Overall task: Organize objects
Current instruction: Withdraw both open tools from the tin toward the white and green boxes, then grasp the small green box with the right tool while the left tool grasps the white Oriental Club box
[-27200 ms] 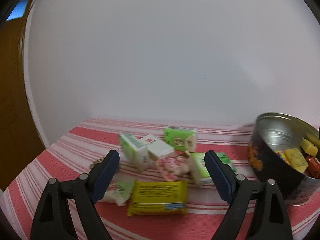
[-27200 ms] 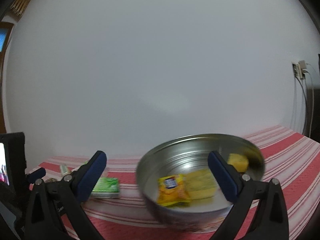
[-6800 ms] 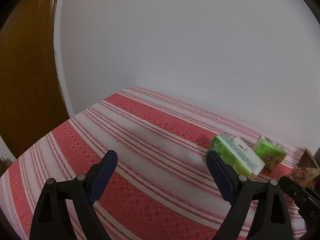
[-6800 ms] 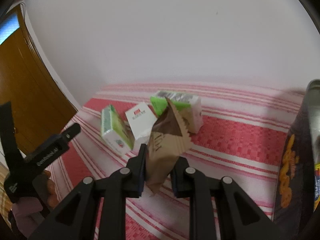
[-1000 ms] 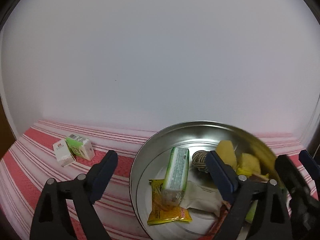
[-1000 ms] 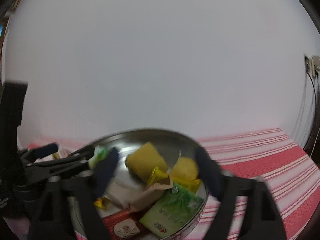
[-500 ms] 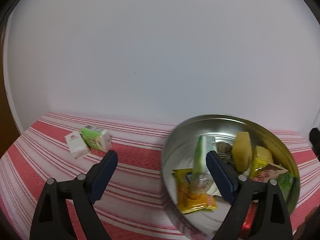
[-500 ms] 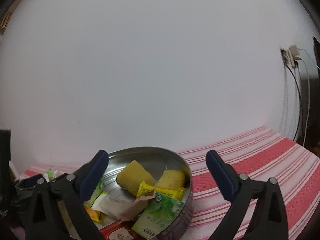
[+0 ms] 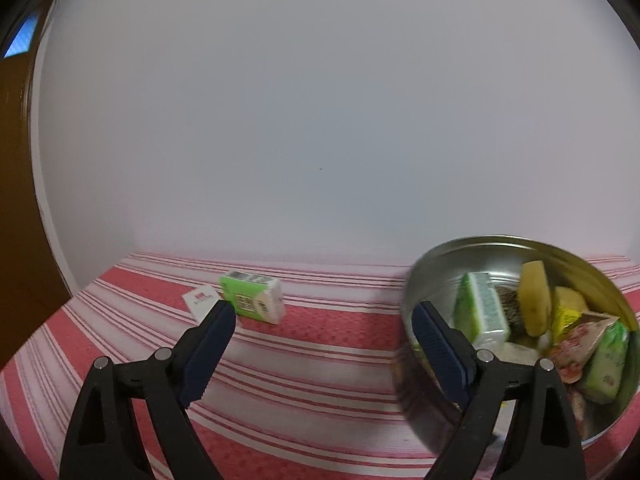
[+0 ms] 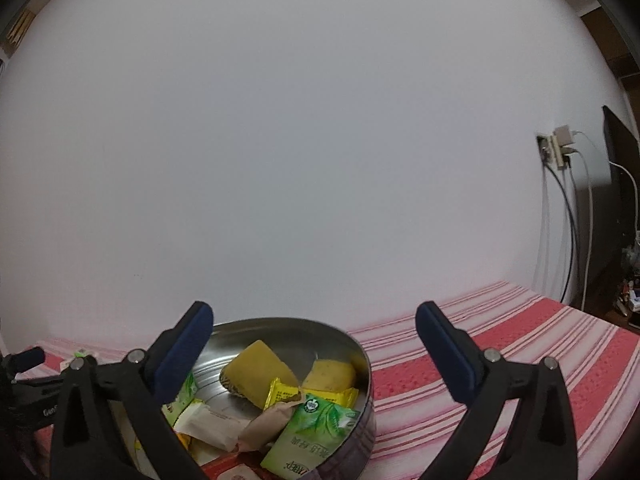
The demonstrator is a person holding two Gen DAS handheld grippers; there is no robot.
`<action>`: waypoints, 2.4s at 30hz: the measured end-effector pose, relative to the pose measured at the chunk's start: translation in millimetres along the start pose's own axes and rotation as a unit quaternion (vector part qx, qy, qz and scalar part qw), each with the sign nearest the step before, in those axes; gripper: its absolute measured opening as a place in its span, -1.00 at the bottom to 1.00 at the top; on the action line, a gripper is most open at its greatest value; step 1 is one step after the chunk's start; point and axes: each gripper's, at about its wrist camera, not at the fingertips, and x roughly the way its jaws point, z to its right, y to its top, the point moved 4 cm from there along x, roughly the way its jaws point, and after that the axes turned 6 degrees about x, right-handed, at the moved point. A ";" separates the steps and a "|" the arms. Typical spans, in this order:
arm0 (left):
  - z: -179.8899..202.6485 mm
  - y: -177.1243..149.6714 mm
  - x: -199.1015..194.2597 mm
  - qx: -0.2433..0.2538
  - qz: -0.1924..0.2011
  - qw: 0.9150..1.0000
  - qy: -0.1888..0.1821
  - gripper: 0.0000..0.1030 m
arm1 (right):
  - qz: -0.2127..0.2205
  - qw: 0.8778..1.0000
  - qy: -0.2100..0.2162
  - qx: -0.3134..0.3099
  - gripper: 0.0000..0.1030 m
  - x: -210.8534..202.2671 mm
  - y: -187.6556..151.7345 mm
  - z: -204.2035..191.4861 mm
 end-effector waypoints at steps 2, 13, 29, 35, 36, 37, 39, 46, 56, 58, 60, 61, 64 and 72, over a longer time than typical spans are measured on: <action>-5.1 -1.0 -0.2 0.000 0.006 1.000 0.006 0.78 | 0.003 1.000 -0.005 0.016 1.00 0.3 -0.4 1.7; -30.6 -8.8 9.0 0.013 0.009 1.000 0.025 0.78 | 0.004 1.000 0.000 0.007 1.00 -10.4 -9.0 -36.9; -92.8 -14.3 29.7 -0.015 -0.006 0.999 0.047 0.78 | -0.018 0.999 0.046 0.000 1.00 -2.8 -33.8 -114.1; -120.5 -18.0 41.0 -0.022 -0.018 0.997 0.071 0.78 | -0.028 0.997 0.070 -0.013 1.00 2.8 -43.3 -146.4; -126.6 -18.7 43.4 -0.024 -0.022 0.996 0.077 0.78 | -0.029 0.997 0.074 -0.017 1.00 4.1 -45.1 -153.1; -134.1 -19.7 46.4 -0.027 -0.026 0.996 0.083 0.78 | -0.031 0.996 0.078 -0.019 1.00 5.5 -46.2 -158.6; -146.6 -21.4 51.0 -0.033 -0.033 0.995 0.093 0.78 | -0.037 0.995 0.087 -0.023 1.00 8.6 -49.4 -169.0; -182.0 -26.2 65.1 -0.048 -0.054 0.990 0.122 0.78 | -0.075 0.989 0.118 -0.041 1.00 28.3 -65.8 -209.8; -198.1 -29.7 84.4 -0.060 -0.086 0.987 0.126 0.78 | -0.163 0.970 0.159 -0.080 0.86 76.4 -94.4 -262.8; -197.4 -30.1 91.1 -0.058 -0.097 0.986 0.120 0.78 | -0.184 0.965 0.164 -0.085 0.84 89.1 -99.4 -269.8; -197.2 -30.5 98.3 -0.056 -0.109 0.986 0.116 0.78 | -0.218 0.955 0.178 -0.092 0.83 104.0 -107.2 -277.9; -197.3 -31.2 102.0 -0.057 -0.117 0.985 0.115 0.78 | -0.239 0.949 0.184 -0.097 0.79 112.7 -112.3 -282.0; -201.1 -34.3 107.0 -0.068 -0.130 0.983 0.108 0.78 | -0.279 0.935 0.194 -0.105 0.60 129.8 -122.6 -290.5; -209.2 -42.4 108.6 -0.098 -0.148 0.979 0.103 0.78 | -0.364 0.888 0.237 -0.149 0.47 158.5 -153.2 -320.2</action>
